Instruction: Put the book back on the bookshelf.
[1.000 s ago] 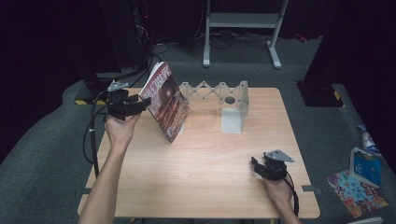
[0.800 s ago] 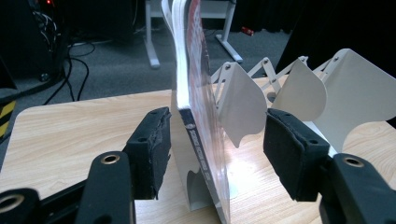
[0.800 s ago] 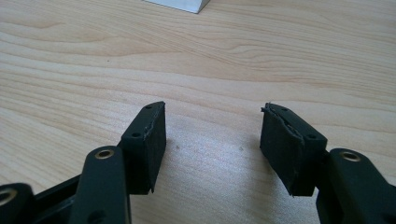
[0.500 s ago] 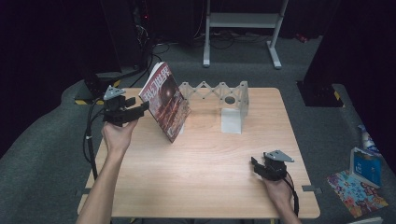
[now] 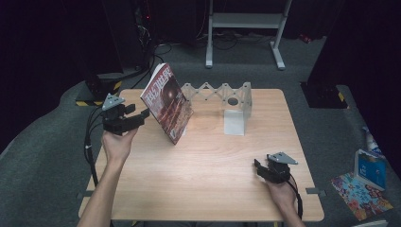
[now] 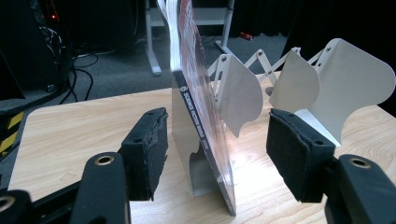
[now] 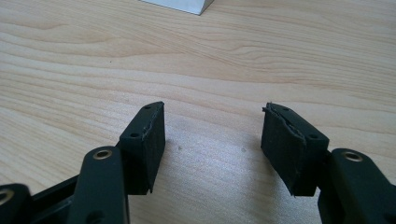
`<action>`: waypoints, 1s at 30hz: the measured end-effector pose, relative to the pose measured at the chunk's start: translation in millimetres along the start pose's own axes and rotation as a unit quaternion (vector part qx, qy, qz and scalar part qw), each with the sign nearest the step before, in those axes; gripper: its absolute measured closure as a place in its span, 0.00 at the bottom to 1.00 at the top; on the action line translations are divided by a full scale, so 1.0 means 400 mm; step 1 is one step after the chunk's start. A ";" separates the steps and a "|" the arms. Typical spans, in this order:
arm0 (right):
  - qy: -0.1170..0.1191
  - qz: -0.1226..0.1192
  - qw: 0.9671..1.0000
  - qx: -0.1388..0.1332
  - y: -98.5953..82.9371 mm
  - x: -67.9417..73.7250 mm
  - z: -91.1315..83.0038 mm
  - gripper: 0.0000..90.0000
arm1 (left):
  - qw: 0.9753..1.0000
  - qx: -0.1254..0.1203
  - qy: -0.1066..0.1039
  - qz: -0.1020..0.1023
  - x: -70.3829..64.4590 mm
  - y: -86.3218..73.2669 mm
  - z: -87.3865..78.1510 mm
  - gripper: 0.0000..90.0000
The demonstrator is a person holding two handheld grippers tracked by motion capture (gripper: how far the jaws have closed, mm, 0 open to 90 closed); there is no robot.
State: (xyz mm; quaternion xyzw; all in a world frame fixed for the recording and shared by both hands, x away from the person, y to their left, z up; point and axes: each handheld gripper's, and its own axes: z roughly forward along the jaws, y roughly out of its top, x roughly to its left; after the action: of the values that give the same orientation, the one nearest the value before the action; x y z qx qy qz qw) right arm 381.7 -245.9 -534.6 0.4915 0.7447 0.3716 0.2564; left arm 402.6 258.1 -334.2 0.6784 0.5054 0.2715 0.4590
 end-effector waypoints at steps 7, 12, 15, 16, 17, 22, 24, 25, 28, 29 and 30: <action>0.000 0.000 1.000 0.000 0.000 0.000 0.000 0.44 | 1.000 -0.002 -0.004 -0.004 0.001 -0.018 -0.011 0.43; 0.000 0.000 1.000 0.000 0.000 0.000 0.000 0.44 | 1.000 -0.005 -0.006 -0.007 0.002 -0.027 -0.021 0.43; 0.000 0.000 1.000 -0.001 0.000 0.000 0.000 0.44 | 1.000 -0.007 -0.005 -0.005 0.002 -0.035 -0.036 0.42; 0.000 0.000 1.000 -0.001 0.000 0.000 0.000 0.44 | 1.000 -0.007 -0.006 -0.005 0.002 -0.037 -0.039 0.42; 0.000 0.000 1.000 -0.001 0.000 0.000 0.000 0.44 | 1.000 -0.007 -0.006 -0.005 0.002 -0.037 -0.039 0.42; 0.000 -0.001 1.000 -0.001 0.000 0.000 0.001 0.44 | 1.000 -0.010 -0.003 -0.003 0.005 -0.051 -0.058 0.42; 0.000 -0.001 1.000 -0.001 0.000 0.000 0.001 0.44 | 1.000 -0.011 -0.003 -0.005 0.006 -0.061 -0.067 0.42; 0.000 -0.001 1.000 -0.001 0.000 0.000 0.001 0.44 | 1.000 -0.011 -0.002 -0.003 0.007 -0.063 -0.070 0.42; 0.000 -0.001 1.000 -0.001 0.000 0.000 0.001 0.44 | 1.000 -0.012 -0.004 -0.004 0.006 -0.071 -0.076 0.42; 0.000 -0.001 1.000 -0.001 0.000 0.000 0.001 0.44 | 1.000 -0.012 -0.004 -0.004 0.006 -0.071 -0.076 0.42; 0.000 -0.001 1.000 -0.001 0.000 0.000 0.001 0.44 | 1.000 -0.012 -0.004 -0.003 0.006 -0.074 -0.077 0.42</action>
State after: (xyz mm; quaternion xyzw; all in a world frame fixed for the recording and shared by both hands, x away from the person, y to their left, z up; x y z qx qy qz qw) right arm 381.8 -245.9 -534.8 0.4900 0.7450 0.3723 0.2573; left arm 365.0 273.1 -347.6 0.6726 0.5022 0.2731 0.4700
